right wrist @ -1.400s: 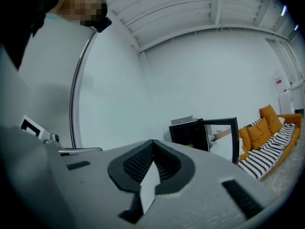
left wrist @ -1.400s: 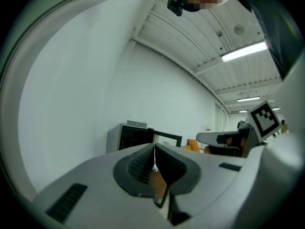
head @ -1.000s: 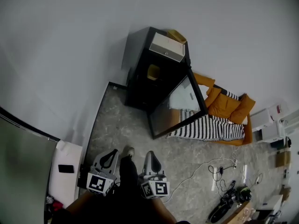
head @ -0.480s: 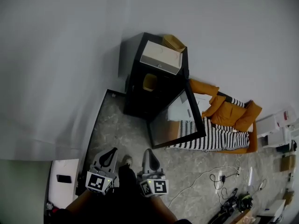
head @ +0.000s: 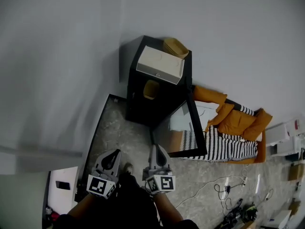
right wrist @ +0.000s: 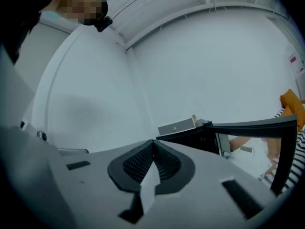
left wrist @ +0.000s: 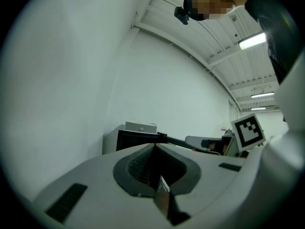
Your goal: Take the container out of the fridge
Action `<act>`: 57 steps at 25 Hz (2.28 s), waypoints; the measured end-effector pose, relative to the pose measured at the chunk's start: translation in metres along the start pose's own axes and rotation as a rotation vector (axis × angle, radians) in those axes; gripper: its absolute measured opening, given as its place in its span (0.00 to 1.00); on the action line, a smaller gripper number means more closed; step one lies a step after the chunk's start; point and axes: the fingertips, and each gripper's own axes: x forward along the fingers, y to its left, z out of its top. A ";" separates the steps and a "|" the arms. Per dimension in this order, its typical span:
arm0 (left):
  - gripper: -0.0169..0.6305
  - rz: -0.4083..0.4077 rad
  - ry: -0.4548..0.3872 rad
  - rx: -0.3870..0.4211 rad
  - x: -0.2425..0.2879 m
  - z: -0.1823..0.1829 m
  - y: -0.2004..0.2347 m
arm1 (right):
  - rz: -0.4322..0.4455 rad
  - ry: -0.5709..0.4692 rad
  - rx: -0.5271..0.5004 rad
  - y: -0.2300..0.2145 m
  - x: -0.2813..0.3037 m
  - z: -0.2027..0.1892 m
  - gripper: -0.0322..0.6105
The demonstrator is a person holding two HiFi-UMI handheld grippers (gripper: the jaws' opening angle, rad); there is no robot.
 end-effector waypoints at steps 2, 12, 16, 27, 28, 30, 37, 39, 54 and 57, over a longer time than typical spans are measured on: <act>0.03 0.005 -0.003 -0.003 0.011 0.000 0.005 | -0.010 -0.002 0.001 -0.009 0.013 -0.003 0.05; 0.03 -0.038 -0.030 -0.004 0.069 0.005 0.036 | -0.042 -0.007 0.034 -0.027 0.071 -0.015 0.05; 0.03 -0.072 -0.028 -0.022 0.097 0.008 0.052 | -0.063 -0.016 0.071 -0.040 0.104 -0.020 0.05; 0.03 -0.155 -0.028 -0.005 0.173 0.013 0.093 | -0.160 -0.010 0.117 -0.085 0.197 -0.057 0.05; 0.03 -0.154 -0.027 -0.004 0.177 0.013 0.096 | -0.166 -0.009 0.115 -0.089 0.205 -0.060 0.05; 0.03 -0.151 -0.025 -0.006 0.184 0.010 0.104 | -0.176 -0.005 0.126 -0.098 0.219 -0.070 0.05; 0.03 -0.146 -0.028 -0.020 0.205 -0.009 0.125 | -0.220 0.018 0.211 -0.136 0.258 -0.118 0.05; 0.03 -0.148 -0.033 -0.024 0.211 -0.015 0.129 | -0.231 0.014 0.266 -0.147 0.266 -0.134 0.05; 0.03 -0.172 -0.069 -0.052 0.264 -0.071 0.145 | -0.263 0.005 0.714 -0.221 0.317 -0.269 0.29; 0.03 -0.181 -0.070 -0.051 0.271 -0.086 0.148 | -0.260 -0.007 0.831 -0.232 0.324 -0.299 0.36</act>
